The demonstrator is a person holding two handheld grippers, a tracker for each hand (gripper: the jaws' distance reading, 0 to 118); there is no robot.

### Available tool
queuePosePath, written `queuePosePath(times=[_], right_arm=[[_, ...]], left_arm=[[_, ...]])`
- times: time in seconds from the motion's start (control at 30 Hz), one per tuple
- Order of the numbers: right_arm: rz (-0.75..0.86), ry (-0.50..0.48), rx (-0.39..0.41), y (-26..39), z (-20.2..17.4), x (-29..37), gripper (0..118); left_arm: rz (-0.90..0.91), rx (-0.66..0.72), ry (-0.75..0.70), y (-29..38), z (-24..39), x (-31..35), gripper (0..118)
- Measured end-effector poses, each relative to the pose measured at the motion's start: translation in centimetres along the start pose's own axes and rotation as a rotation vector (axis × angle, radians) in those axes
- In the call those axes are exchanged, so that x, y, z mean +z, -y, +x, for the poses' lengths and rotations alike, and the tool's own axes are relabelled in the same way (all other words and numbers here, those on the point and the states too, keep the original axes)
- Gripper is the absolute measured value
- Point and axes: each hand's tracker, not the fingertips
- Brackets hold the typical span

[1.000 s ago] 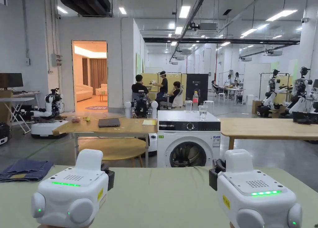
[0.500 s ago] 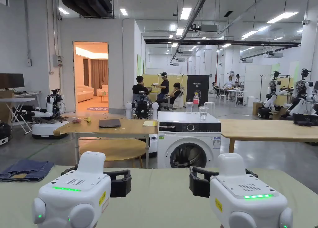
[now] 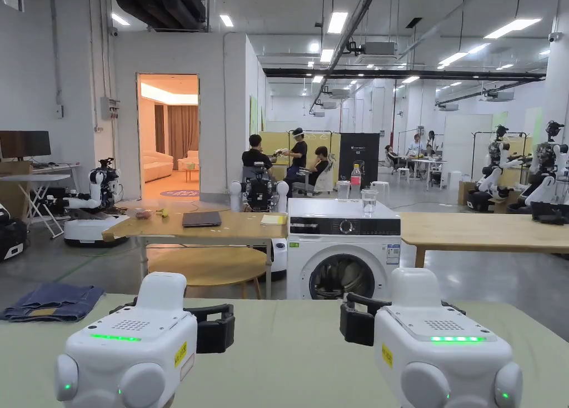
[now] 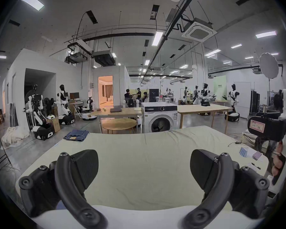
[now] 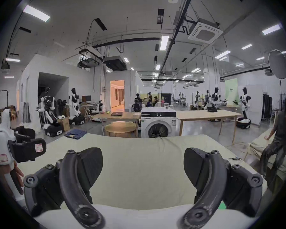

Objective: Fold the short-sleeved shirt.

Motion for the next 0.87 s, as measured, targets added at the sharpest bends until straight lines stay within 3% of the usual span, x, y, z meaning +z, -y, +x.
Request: queuePosePath(times=[0.23,0.87], right_arm=[[-0.024,0.075,0.018,0.4,-0.6,0.3,101],[0.026,0.049,0.023,1.0,0.1,0.7,101]], left_arm=[[0.0,0.006,-0.009,0.2,-0.2,0.4,111],[0.022,0.021,-0.048,0.3,-0.3,0.8,111]])
